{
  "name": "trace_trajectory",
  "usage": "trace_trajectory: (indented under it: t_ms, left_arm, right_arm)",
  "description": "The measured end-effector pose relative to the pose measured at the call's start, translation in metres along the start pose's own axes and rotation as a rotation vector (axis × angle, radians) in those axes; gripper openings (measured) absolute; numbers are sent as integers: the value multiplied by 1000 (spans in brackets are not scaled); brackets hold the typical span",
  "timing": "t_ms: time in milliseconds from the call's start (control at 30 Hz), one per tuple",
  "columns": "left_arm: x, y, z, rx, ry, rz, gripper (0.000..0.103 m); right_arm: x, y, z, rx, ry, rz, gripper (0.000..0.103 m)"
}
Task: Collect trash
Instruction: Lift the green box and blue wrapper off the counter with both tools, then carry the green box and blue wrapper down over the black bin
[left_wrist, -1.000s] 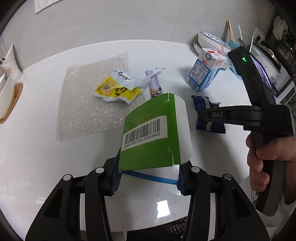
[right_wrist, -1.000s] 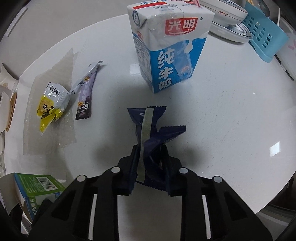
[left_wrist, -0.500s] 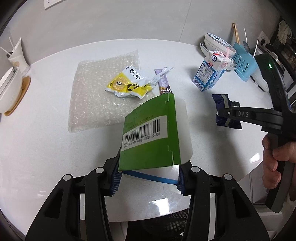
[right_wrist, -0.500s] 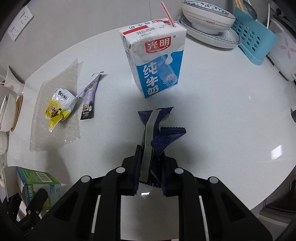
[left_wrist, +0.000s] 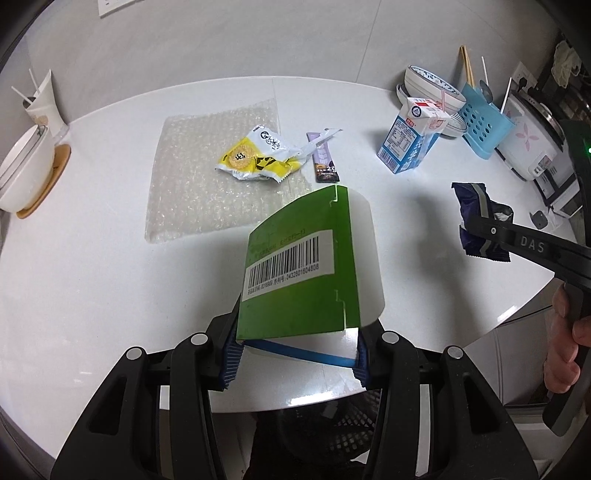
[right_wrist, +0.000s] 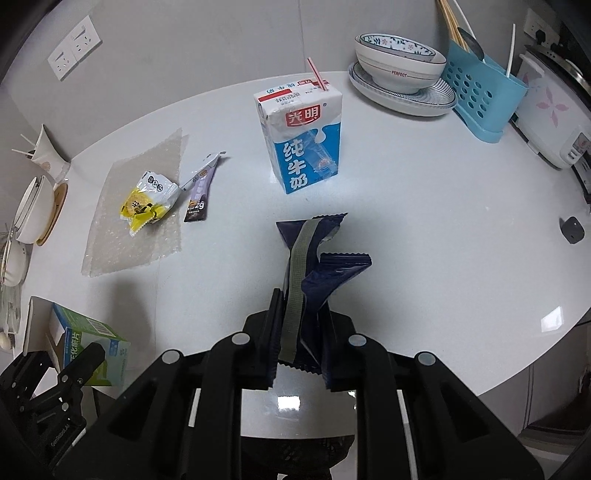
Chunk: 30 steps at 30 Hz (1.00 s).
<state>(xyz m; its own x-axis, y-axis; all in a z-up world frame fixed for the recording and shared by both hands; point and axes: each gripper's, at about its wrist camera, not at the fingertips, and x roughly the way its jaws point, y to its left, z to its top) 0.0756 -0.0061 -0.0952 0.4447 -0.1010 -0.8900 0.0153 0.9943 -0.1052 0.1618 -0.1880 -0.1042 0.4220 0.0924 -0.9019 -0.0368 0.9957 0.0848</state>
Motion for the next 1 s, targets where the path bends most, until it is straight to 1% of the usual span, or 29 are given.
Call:
trace_trajectory:
  t_ms: [533, 1000]
  left_arm:
    - [-27, -19, -27, -5, -22, -6, 46]
    - [-46, -40, -58, -16, -38, -1, 46]
  right_arm:
    - [-44, -6, -37, -51, -67, 28, 16]
    - [-66, -16, -77, -98, -95, 53, 16]
